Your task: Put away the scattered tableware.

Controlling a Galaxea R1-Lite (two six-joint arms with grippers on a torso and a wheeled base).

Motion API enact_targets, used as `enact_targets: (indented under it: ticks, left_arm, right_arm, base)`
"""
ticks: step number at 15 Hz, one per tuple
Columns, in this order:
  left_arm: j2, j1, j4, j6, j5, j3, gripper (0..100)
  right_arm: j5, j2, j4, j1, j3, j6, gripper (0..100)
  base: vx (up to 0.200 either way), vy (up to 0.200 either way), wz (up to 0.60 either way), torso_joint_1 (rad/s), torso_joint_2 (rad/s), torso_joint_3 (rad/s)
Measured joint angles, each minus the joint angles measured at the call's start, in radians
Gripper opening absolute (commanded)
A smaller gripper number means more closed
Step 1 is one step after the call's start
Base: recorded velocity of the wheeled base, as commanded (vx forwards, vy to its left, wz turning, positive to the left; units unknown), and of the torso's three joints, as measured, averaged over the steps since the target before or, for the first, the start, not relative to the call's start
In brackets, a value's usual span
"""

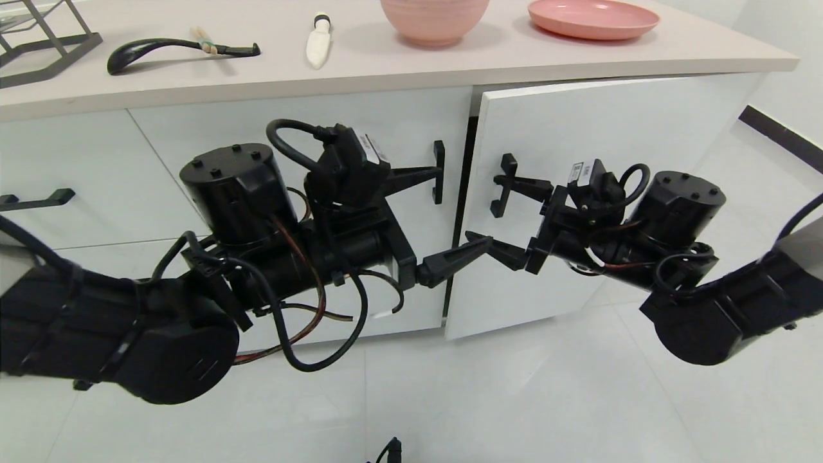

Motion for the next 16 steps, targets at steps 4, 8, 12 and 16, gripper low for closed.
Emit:
enact_targets:
  ticks: [4,8,12,16]
  left_arm:
    - [0.083,-0.001,0.004,-0.011,0.018,-0.122,100]
    - [0.183,-0.009,-0.004,-0.034,0.026,-0.339,100]
    - [0.267,-0.057,-0.019,-0.057,0.033,-0.478,100]
    - [0.302,-0.106,-0.043,-0.062,0.034,-0.498,100]
  right_arm:
    - [0.004,-0.075,-0.003,0.004,0.108,0.0,100]
    - [0.006,-0.096,-0.003,0.005,0.129,0.001,100]
    - [0.008,-0.101,-0.003,0.004,0.132,0.0,100]
    - [0.016,-0.097,-0.006,-0.012,0.132,-0.004,100]
  base:
    - [0.0,0.0,0.0,0.0,0.0,0.0]
    - [0.0,0.0,0.0,0.0,0.0,0.0]
    - [0.0,0.0,0.0,0.0,0.0,0.0]
    - [0.0,0.0,0.0,0.0,0.0,0.0]
